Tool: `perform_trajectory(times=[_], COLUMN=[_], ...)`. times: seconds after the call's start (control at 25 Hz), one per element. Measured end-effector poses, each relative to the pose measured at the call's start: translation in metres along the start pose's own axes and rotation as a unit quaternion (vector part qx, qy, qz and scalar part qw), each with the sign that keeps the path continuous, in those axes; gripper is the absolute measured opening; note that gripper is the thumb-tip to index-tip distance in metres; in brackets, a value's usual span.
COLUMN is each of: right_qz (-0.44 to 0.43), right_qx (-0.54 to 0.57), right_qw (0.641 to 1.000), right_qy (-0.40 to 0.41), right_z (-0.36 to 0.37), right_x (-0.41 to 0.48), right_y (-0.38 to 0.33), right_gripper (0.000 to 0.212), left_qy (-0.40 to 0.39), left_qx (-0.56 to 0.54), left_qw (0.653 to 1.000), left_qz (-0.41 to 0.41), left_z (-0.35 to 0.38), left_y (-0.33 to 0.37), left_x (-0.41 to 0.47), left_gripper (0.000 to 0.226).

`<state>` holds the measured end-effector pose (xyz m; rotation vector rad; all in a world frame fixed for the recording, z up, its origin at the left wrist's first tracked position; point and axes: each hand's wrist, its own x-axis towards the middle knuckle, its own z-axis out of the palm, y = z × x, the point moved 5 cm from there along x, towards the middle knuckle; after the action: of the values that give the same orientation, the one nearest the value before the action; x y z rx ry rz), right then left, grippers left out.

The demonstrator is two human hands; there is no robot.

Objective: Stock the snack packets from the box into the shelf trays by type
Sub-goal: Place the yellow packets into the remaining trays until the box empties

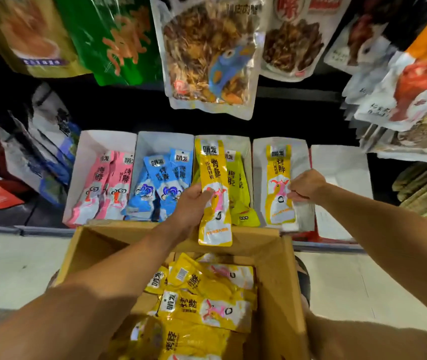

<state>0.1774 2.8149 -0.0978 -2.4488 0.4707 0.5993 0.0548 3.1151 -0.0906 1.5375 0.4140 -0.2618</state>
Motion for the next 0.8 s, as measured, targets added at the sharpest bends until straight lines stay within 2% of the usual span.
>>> perform_trajectory(times=[0.04, 0.08, 0.12, 0.16, 0.24, 0.28, 0.32, 0.36, 0.4, 0.48, 0.52, 0.64, 0.8], right_qz=[0.041, 0.038, 0.036, -0.008, -0.028, -0.054, -0.049, -0.049, -0.068, -0.106, -0.134, -0.174, -0.165], right_qx=[0.095, 0.089, 0.052, -0.042, -0.218, -0.213, -0.095, -0.055, -0.071, -0.112, -0.153, -0.217, -0.211], right_qw=[0.994, 0.995, 0.998, 0.999, 0.972, 0.972, 0.991, 0.995, 0.993, 0.985, 0.975, 0.953, 0.945], right_qy=[-0.019, -0.025, -0.020, -0.028, -0.085, -0.080, -0.081, -0.067, -0.059, -0.083, -0.092, -0.118, -0.187], right_z=[0.010, 0.022, 0.032, 0.042, 0.068, 0.072, 0.078, 0.078, 0.083, 0.091, 0.095, 0.104, 0.102], right_x=[0.011, 0.021, 0.025, 0.028, 0.032, 0.035, 0.037, 0.033, 0.035, 0.031, 0.026, 0.028, 0.030], right_y=[0.003, 0.003, 0.003, -0.002, 0.002, 0.001, 0.004, 0.008, 0.013, 0.017, 0.019, 0.026, 0.033], right_gripper=[0.013, 0.008, 0.010, 0.016, 0.038, 0.040, 0.031, 0.011, 0.020, 0.061, 0.072, 0.079, 0.068], left_qy=[0.002, 0.004, 0.003, 0.001, -0.010, -0.014, -0.017, -0.023, -0.024, -0.026, -0.024, -0.031, -0.032], left_qx=[-0.016, -0.035, -0.056, -0.076, -0.092, -0.090, -0.083, -0.084, -0.085, -0.081, -0.077, -0.076, -0.075], left_qw=[1.000, 0.999, 0.998, 0.997, 0.995, 0.996, 0.996, 0.996, 0.996, 0.996, 0.997, 0.997, 0.997], left_qz=[-0.007, -0.015, -0.022, -0.027, -0.020, -0.015, -0.011, -0.010, -0.013, -0.017, -0.016, -0.010, -0.012], left_z=[-0.001, -0.001, -0.003, -0.004, -0.004, -0.004, -0.004, -0.003, -0.003, -0.003, -0.003, -0.002, -0.001], left_y=[-0.004, -0.007, -0.011, -0.015, -0.019, -0.022, -0.024, -0.024, -0.023, -0.022, -0.022, -0.020, -0.020], left_x=[0.003, 0.007, 0.010, 0.013, 0.017, 0.019, 0.020, 0.019, 0.018, 0.016, 0.015, 0.015, 0.015], left_gripper=[0.020, 0.021, 0.022, 0.023, 0.020, 0.018, 0.019, 0.019, 0.022, 0.026, 0.026, 0.025, 0.024])
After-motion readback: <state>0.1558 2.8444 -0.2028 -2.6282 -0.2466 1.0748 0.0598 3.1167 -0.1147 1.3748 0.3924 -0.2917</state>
